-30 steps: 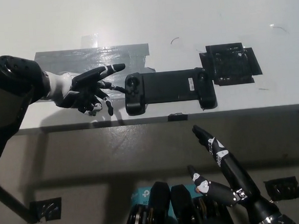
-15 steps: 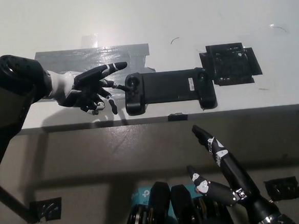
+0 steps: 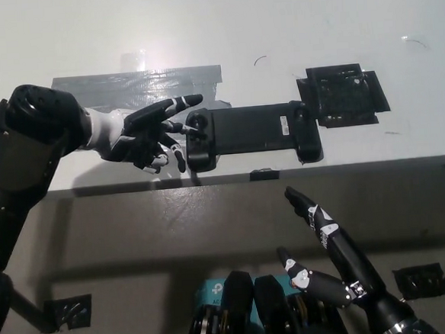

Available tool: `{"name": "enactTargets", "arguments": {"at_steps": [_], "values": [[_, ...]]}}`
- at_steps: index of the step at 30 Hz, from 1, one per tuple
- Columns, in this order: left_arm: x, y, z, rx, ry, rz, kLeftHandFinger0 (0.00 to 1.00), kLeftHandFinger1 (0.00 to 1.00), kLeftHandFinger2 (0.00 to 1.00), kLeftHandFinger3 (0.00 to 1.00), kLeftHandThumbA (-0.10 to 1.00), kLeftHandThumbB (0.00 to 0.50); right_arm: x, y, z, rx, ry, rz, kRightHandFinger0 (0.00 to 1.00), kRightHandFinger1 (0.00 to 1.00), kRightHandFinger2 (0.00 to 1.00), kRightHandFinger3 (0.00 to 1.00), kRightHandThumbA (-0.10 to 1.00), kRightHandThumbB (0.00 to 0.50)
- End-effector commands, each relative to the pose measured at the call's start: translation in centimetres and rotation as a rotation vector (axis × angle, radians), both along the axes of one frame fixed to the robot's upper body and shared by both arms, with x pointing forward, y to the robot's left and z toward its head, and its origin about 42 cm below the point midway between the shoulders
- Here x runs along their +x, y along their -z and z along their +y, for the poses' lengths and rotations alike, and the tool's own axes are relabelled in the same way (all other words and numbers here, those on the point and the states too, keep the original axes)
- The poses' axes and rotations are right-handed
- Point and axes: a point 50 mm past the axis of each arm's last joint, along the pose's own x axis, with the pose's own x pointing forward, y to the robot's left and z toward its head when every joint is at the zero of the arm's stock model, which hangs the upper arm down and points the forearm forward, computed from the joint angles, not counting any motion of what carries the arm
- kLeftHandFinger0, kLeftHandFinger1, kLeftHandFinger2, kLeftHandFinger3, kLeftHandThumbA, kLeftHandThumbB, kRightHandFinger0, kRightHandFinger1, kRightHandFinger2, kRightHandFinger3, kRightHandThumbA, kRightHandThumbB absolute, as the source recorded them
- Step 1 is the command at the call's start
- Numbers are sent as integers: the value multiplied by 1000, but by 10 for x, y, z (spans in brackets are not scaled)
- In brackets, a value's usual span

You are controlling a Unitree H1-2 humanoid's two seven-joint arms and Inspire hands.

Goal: A controller is being placed at the center of the desk near the left hand and the robot uses its left hand's index finger to press a button at the left area of the controller

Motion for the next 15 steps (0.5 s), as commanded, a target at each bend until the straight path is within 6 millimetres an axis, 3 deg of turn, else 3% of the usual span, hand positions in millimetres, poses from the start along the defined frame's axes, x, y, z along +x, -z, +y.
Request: {"name": "enactTargets", "arguments": {"at_steps": [1,15], "values": [[4,-23,-4,-12,-4,-45,0,18,353,1000,1000,440,1,-11,4,12,-17,-50,1000,1000,1000,1000,494,252],[8,-28,6,11,-50,-66,0,127,470,1000,1000,460,4,-14,4,10,-15,-54,1000,1000,1000,1000,478,256]]}}
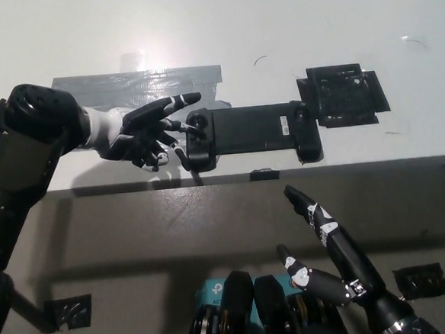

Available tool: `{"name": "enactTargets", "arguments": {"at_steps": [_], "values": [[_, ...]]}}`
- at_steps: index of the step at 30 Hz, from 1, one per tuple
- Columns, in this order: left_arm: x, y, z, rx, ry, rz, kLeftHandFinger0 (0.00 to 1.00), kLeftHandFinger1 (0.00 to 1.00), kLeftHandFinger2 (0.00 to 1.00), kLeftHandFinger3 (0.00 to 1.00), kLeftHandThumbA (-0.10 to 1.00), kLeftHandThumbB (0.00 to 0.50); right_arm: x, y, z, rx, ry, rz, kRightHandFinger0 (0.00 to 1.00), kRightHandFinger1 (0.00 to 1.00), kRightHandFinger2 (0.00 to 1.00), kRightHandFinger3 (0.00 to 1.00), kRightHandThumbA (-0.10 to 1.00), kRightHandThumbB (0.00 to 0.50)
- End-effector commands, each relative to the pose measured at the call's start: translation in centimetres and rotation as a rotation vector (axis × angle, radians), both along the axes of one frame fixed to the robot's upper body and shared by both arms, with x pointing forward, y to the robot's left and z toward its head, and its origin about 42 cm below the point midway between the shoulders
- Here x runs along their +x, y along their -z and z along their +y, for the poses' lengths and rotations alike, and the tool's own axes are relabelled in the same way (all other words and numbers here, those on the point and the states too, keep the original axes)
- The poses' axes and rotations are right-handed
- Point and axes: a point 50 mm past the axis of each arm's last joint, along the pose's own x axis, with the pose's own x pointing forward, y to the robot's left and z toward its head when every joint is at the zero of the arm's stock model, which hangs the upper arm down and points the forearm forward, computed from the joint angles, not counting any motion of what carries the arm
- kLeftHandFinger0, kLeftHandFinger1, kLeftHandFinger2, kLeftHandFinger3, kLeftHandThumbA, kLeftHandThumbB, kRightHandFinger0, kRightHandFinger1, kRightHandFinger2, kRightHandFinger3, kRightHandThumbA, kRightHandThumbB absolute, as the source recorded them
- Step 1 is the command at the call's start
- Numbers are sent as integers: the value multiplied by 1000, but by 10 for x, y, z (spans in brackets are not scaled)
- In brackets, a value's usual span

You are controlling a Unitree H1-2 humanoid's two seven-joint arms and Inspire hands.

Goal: A controller is being placed at the center of the desk near the left hand and the robot uses its left hand's index finger to press a button at the left area of the controller

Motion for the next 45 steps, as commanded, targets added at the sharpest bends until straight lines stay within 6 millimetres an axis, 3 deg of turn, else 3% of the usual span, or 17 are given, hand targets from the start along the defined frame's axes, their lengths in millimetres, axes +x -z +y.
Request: {"name": "enactTargets", "arguments": {"at_steps": [1,7,14,20,21,30,37,41,44,45], "values": [[8,-28,3,4,-36,-57,0,130,474,1000,1000,460,2,-12,3,12,-14,-49,1000,1000,1000,1000,476,255],[8,-29,5,10,-38,-54,0,155,484,1000,1000,482,4,-13,3,4,-16,-55,1000,1000,1000,1000,493,255],[6,-26,0,20,-30,-70,0,181,495,1000,1000,464,4,-13,4,5,-13,-51,1000,1000,1000,1000,498,258],[2,-12,-11,-7,-4,-36,0,90,395,1000,1000,454,4,-12,4,8,-17,-48,1000,1000,1000,1000,498,260],[2,-9,-13,-2,-3,-34,0,78,389,1000,1000,470,4,-12,4,7,-17,-48,1000,1000,1000,1000,499,261],[-8,20,-28,24,20,-9,0,99,412,1000,1000,493,3,-13,6,5,-25,-56,1000,1000,1000,1000,486,249],[-11,32,-25,48,8,2,0,52,294,1000,1000,477,4,-14,5,7,-15,-57,1000,1000,1000,1000,483,252],[-9,22,-16,46,-6,-17,0,75,313,1000,1000,500,4,-14,4,12,-15,-57,1000,1000,1000,1000,476,251],[-7,9,-9,27,-5,-34,0,80,325,1000,1000,473,3,-13,4,14,-13,-54,1000,1000,1000,1000,481,254],[-6,5,-8,21,-4,-39,0,39,292,1000,1000,466,3,-13,4,14,-12,-52,1000,1000,1000,1000,481,255]]}}
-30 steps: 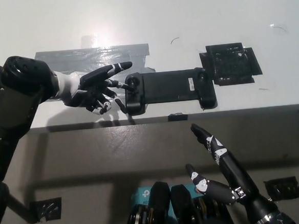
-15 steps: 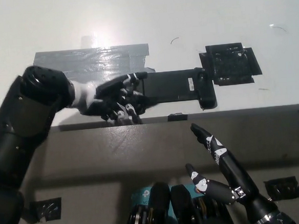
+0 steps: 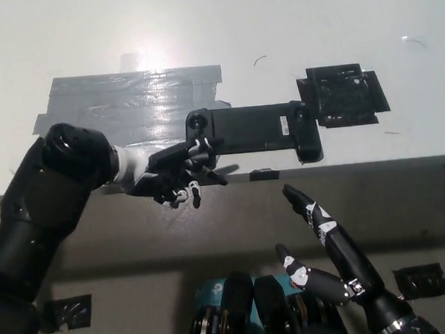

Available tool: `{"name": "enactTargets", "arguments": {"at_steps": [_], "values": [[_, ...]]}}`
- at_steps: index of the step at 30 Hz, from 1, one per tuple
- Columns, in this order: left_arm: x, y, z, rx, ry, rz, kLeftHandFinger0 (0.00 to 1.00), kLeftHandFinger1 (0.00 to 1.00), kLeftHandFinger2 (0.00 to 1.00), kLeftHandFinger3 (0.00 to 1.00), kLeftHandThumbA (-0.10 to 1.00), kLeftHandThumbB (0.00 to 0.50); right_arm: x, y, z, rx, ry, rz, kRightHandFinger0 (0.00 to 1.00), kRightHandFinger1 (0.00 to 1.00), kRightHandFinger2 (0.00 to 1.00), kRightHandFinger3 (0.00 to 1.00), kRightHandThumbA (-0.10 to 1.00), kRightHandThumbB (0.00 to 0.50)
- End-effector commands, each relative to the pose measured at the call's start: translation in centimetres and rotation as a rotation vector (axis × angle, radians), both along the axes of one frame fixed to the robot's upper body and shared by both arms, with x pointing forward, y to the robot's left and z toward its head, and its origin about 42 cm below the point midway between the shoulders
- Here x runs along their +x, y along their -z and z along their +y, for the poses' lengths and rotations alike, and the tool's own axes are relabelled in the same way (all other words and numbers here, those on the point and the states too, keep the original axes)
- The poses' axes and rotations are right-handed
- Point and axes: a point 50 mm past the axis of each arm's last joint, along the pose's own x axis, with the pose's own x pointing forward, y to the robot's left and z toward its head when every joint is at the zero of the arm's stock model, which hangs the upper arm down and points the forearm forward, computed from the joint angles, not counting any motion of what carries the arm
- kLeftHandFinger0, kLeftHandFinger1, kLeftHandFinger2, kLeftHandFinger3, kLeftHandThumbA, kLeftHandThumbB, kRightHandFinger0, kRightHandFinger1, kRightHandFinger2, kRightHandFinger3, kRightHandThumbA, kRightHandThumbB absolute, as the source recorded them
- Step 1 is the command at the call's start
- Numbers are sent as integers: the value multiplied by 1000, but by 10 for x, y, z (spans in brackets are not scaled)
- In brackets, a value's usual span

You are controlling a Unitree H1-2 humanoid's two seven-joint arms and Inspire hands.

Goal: A controller is being placed at the center of the desk near the left hand and the robot uses its left hand's index finger to press a button at the left area of the controller

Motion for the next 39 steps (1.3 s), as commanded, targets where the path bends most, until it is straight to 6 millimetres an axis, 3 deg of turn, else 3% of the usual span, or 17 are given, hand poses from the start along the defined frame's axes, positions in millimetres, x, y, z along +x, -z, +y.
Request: {"name": "enactTargets", "arguments": {"at_steps": [1,5,7,9,12,16,19,23,28,29,34,39], "values": [[14,-53,17,-16,-38,-104,0,2,257,1000,1000,457,2,-12,3,17,-7,-45,1000,1000,1000,1000,480,255],[16,-79,21,-61,-26,-145,0,0,239,1000,1000,463,2,-12,2,14,-3,-41,1000,1000,1000,1000,480,256],[16,-94,23,-86,-14,-174,0,22,292,1000,1000,459,1,-12,2,10,-6,-42,1000,1000,1000,1000,479,251],[16,-105,25,-112,-9,-189,0,161,486,1000,1000,450,2,-13,2,11,-7,-42,1000,1000,1000,1000,475,248],[16,-121,28,-140,2,-213,62,334,657,1000,1000,479,3,-12,3,12,-10,-47,1000,1000,1000,1000,476,247],[18,-130,30,-138,-7,-230,27,299,622,1000,1000,473,3,-12,3,11,-8,-45,1000,1000,1000,1000,477,249],[21,-123,35,-126,-48,-226,8,266,588,1000,1000,441,3,-12,2,8,-10,-45,1000,1000,1000,1000,473,247],[25,-110,41,-95,-97,-205,52,278,598,1000,1000,457,3,-12,3,11,-7,-43,1000,1000,1000,1000,474,251],[29,-95,36,-61,-107,-154,29,261,598,1000,1000,455,3,-12,3,15,-4,-42,1000,1000,1000,1000,477,255],[29,-94,35,-49,-108,-157,45,287,625,1000,1000,424,3,-12,3,14,-4,-43,1000,1000,1000,1000,482,255],[31,-82,28,-7,-93,-114,0,234,555,1000,1000,476,2,-11,3,19,0,-37,1000,1000,1000,1000,490,254],[30,-75,25,-4,-89,-93,40,239,533,1000,1000,464,2,-11,4,15,-4,-42,1000,1000,1000,1000,493,250]]}}
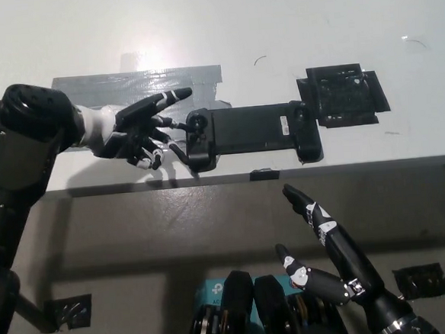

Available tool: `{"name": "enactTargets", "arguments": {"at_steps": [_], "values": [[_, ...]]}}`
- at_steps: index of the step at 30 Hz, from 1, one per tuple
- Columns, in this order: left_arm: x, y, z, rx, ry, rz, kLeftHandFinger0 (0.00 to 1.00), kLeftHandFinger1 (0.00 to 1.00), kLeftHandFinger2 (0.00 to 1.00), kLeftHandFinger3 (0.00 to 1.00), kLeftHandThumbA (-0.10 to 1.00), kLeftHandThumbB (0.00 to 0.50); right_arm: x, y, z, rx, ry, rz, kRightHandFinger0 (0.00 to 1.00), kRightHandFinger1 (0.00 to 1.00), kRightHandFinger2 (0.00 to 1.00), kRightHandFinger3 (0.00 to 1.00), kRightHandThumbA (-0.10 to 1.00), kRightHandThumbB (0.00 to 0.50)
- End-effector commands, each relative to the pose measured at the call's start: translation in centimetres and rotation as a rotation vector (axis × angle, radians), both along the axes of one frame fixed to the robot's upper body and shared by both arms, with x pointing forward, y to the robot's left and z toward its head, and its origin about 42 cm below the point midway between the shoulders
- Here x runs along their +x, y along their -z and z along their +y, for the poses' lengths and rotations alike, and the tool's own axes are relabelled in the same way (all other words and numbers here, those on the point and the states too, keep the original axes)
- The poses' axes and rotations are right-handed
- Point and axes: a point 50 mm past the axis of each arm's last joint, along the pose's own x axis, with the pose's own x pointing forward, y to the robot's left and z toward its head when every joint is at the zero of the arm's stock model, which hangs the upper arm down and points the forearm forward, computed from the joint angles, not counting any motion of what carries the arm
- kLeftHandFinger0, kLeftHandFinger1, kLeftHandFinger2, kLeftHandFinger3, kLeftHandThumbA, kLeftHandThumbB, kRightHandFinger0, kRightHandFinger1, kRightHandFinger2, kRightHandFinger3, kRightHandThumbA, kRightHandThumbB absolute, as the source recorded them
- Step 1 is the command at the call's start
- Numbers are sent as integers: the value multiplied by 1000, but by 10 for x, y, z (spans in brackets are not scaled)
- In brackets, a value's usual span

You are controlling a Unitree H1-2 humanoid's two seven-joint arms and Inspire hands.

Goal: A controller is being placed at the center of the desk near the left hand and the robot uses its left hand's index finger to press a button at the left area of the controller

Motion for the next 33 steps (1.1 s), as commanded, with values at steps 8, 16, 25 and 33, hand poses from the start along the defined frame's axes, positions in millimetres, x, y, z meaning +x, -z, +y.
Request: {"name": "enactTargets", "arguments": {"at_steps": [8,16,25,33], "values": [[6,-22,-15,3,4,-51,31,220,504,1000,1000,493,3,-11,3,19,-8,-43,1000,1000,1000,1000,481,247],[6,-23,-16,20,7,-64,19,202,486,1000,1000,500,3,-13,2,20,-3,-45,1000,1000,1000,1000,492,250],[-4,1,-19,169,82,-14,11,161,490,1000,1000,498,4,-13,4,18,-5,-45,1000,1000,1000,1000,497,250],[-25,48,-27,470,290,29,11,235,565,1000,1000,500,6,-15,4,12,-10,-49,1000,1000,1000,1000,485,246]]}}
